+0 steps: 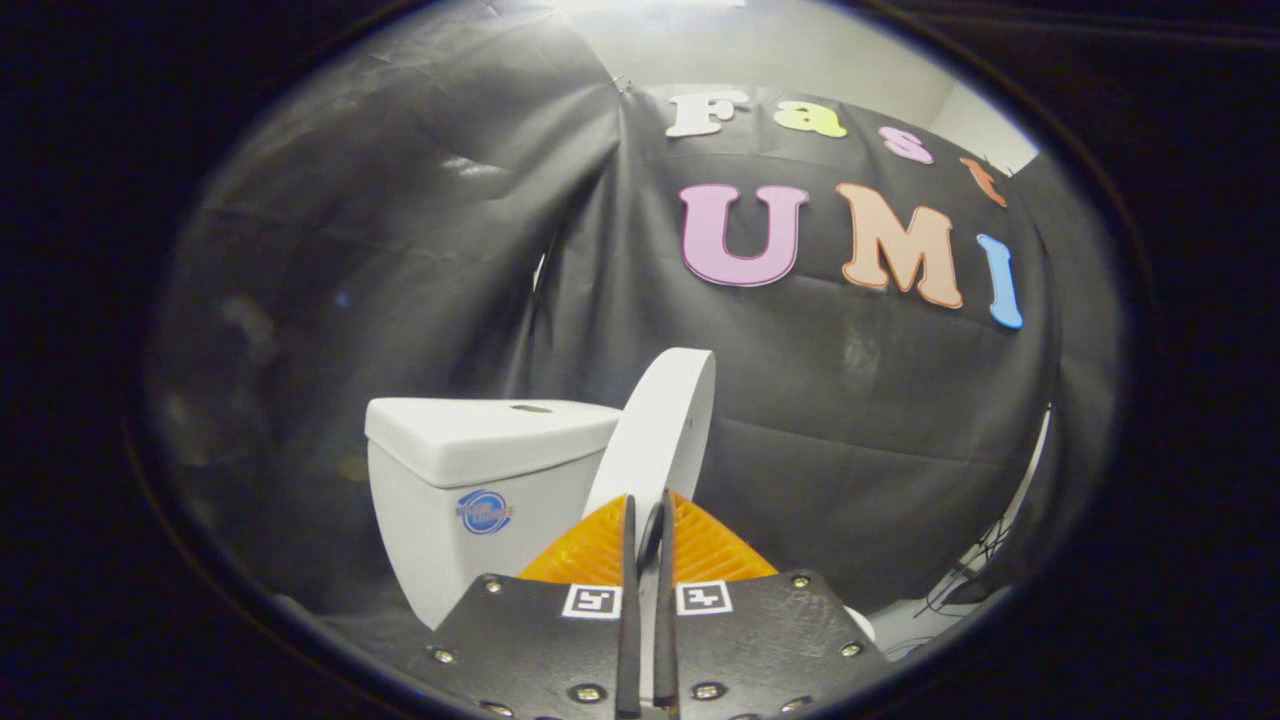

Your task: Open the toilet lid.

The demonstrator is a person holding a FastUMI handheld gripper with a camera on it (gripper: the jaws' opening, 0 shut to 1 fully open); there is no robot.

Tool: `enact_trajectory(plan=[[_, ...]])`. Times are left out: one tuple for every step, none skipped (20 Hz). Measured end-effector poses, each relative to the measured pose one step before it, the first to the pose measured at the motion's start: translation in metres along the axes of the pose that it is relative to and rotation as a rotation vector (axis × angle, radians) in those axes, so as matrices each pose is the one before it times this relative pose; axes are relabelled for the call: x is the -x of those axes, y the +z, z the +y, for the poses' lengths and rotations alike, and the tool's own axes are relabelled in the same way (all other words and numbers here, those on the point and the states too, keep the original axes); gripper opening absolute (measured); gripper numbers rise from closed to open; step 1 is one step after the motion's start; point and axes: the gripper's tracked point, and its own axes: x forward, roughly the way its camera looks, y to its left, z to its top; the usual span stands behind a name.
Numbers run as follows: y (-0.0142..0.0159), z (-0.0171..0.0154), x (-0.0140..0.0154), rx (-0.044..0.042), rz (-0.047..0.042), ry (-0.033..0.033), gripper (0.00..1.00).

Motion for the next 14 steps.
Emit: enact_trajectory(plan=[[0.00134, 0.00122, -0.00002, -0.00396, -0.00079, 0.00112, 0.06], [-0.00024, 0.00156, -0.00080, -0.00346, -0.00184, -0.00032, 0.06], [0.00018, 0.00146, 0.00022, 0.00115, -0.00202, -0.00102, 0.06], [0.00007, 0.00080, -0.00045, 0.00671, -0.00201, -0.00038, 0.06], [0.00024, 0.00189, -0.00007, 0.00666, -0.00309, 0.00569, 0.06], [0.00146, -0.00234, 0.00113, 0.00721, -0.00921, -0.00034, 0.08], [-0.00002, -0.00067, 0.00023, 0.00280, -0.00287, 0.00018, 0.09], [-0.00084, -0.00029, -0.00044, -0.00463, -0.00078, 0.00011, 0.09], [-0.00114, 0.00060, -0.00042, -0.00707, 0.00326, 0.00035, 0.09], [-0.00063, 0.00030, 0.00037, -0.00056, 0.00304, 0.00085, 0.09], [0.00052, 0.00176, -0.00152, 0.00276, 0.00095, 0.00701, 0.09], [0.00071, 0.00067, 0.00138, 0.00410, 0.00225, 0.00775, 0.12], [-0.00145, 0.00191, 0.00134, -0.00001, 0.00773, 0.01254, 0.15], [-0.00236, 0.00293, -0.00022, -0.00338, 0.01135, 0.01269, 0.15]])
